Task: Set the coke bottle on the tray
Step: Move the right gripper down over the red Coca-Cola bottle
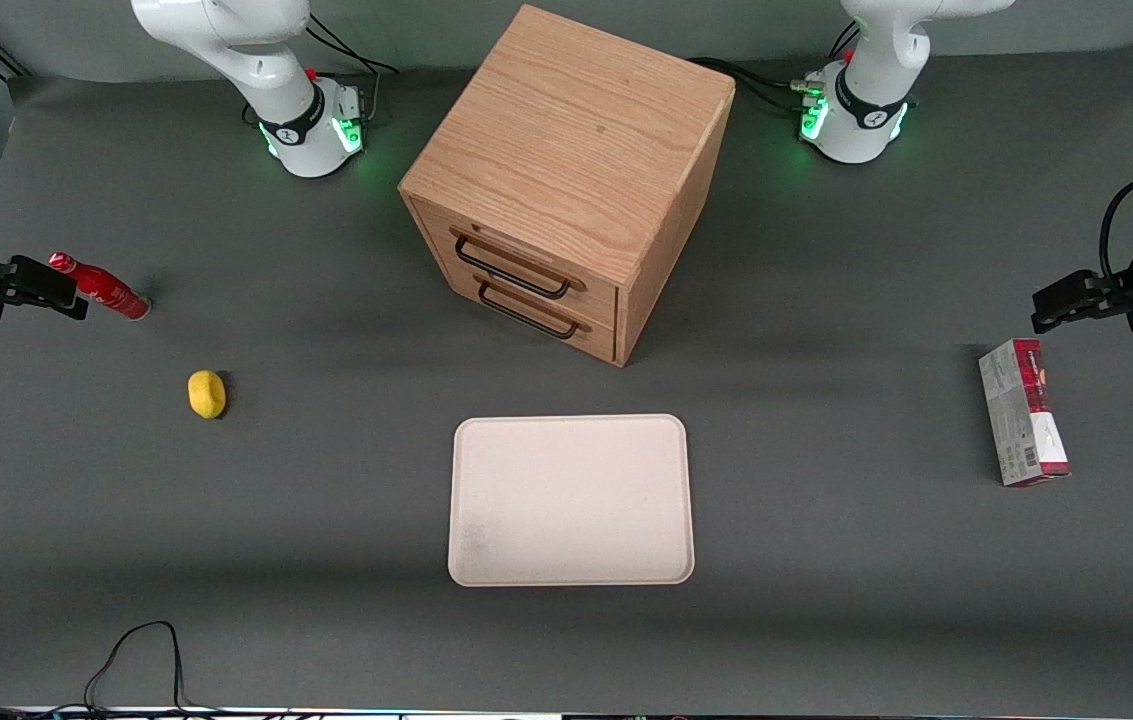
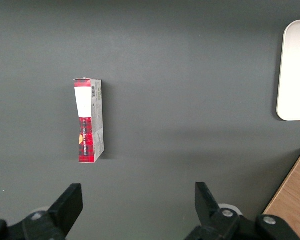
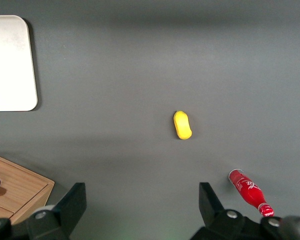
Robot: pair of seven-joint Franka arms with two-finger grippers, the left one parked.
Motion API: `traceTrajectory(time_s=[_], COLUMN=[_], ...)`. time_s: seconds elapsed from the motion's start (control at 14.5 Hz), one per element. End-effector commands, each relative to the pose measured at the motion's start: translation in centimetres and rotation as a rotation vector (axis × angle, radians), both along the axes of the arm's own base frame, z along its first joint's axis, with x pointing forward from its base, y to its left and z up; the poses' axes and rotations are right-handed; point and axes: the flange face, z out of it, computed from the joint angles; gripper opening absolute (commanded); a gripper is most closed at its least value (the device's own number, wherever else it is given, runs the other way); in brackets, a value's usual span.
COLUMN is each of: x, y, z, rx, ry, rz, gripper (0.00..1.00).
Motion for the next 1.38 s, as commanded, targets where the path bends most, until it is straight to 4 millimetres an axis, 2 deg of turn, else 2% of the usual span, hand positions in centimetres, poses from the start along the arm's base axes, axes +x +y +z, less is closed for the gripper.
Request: traceTrajectory(time_s=[0.0,0.28,0.41,0.48,0.55,0.62,0.76,0.9,1.11,1.31], x=[-0.4,-0.3,-0.5,-0.9,-1.5,-2.6,-5.7,-9.4,-14.7,-17.2], y=[0.2,0.2,-0.9,-2.4,-4.7,-7.2,-10.9,-14.1,-18.4,-22.9], z=[0.4,0.2,0.3,0.6,0.4,0.4,-0.1,-1.8,-5.8,-8.2], rx=[-0.014,-0.012,-0.012,-0.013,-0.009,-0.005,0.013,0.027,0.025,0.023], ry=[-0.001,0.003,0.004,0.001,0.009,0.007,-0.01,-0.043,-0.089,-0.11], rz=[0.011,0.014,0.011,0.038,0.054,0.046,0.049,0.052,0.097,0.118], gripper=[1.0,1.0,1.0,1.0,1.0,1.0,1.0,1.0,1.0,1.0])
